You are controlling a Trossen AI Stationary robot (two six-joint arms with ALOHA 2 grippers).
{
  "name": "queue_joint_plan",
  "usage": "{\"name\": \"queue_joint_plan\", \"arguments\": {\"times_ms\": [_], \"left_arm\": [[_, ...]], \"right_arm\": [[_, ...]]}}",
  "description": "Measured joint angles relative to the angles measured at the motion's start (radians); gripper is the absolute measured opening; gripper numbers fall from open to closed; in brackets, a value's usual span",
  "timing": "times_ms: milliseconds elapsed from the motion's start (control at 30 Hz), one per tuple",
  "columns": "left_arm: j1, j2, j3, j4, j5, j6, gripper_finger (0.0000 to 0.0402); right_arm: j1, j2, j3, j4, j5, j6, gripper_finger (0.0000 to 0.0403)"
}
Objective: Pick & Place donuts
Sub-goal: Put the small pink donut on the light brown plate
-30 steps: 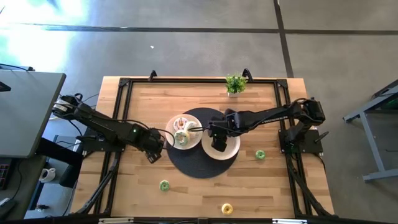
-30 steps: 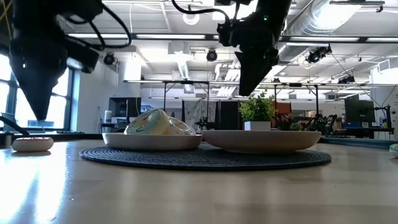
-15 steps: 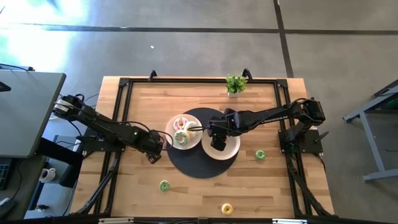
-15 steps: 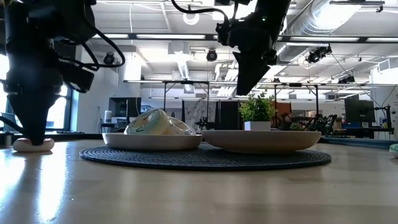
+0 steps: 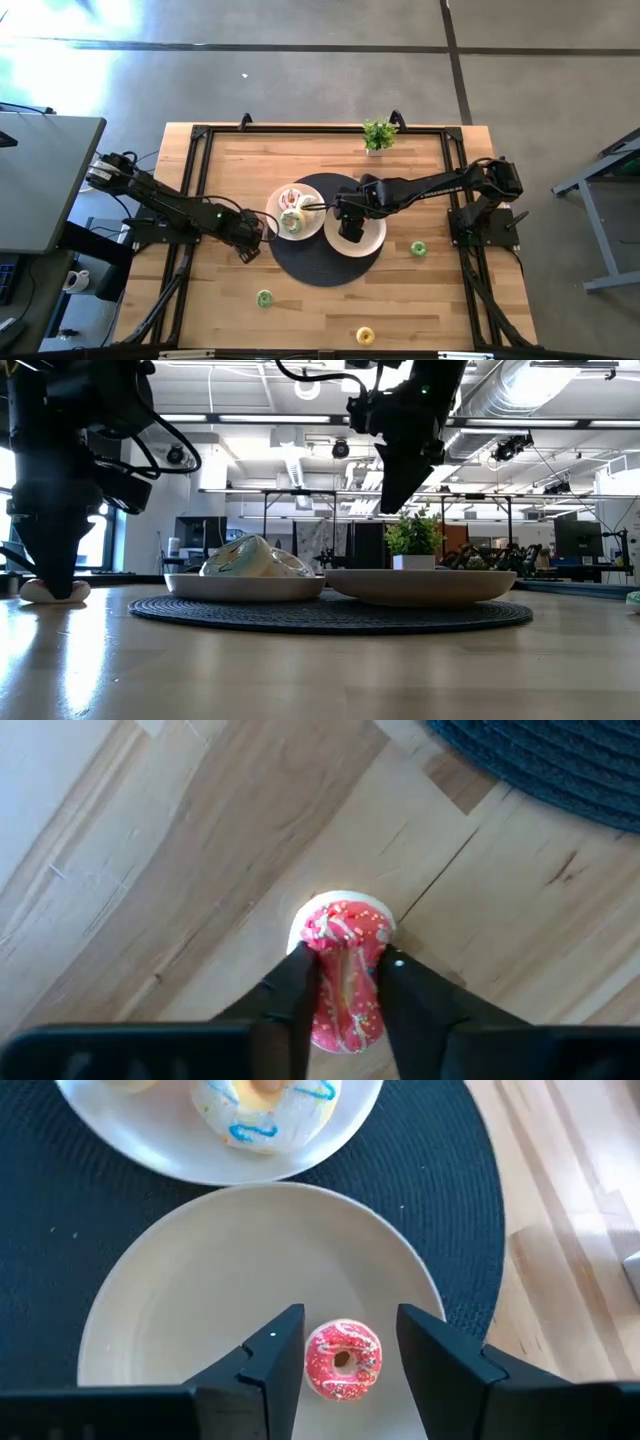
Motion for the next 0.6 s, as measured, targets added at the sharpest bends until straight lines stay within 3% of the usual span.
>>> {"name": "queue_joint_plan", "arguments": {"times_ms": [200,300,467,600], "left_arm": [[-0.001,0.002,0.065,0.03,0.026,-0.02,0.0035],[0.0,0.003,0.114,0.065,0.021,0.007,0.0024],[0.0,0.003,0.193,0.271,0.012,0.143,0.002],[0.0,0.013,0.234,0.437,-0.059,0.3,0.0019]], "right_arm": [[0.0,-0.058,-0.001,-0.029,-0.114,0.008,0.0154],[0.002,-0.107,-0.001,-0.074,-0.115,0.011,0.0154],[0.009,-0.19,-0.001,-0.208,-0.074,0.078,0.0154],[0.037,-0.232,-0.012,-0.29,-0.07,0.136,0.0154]]}}
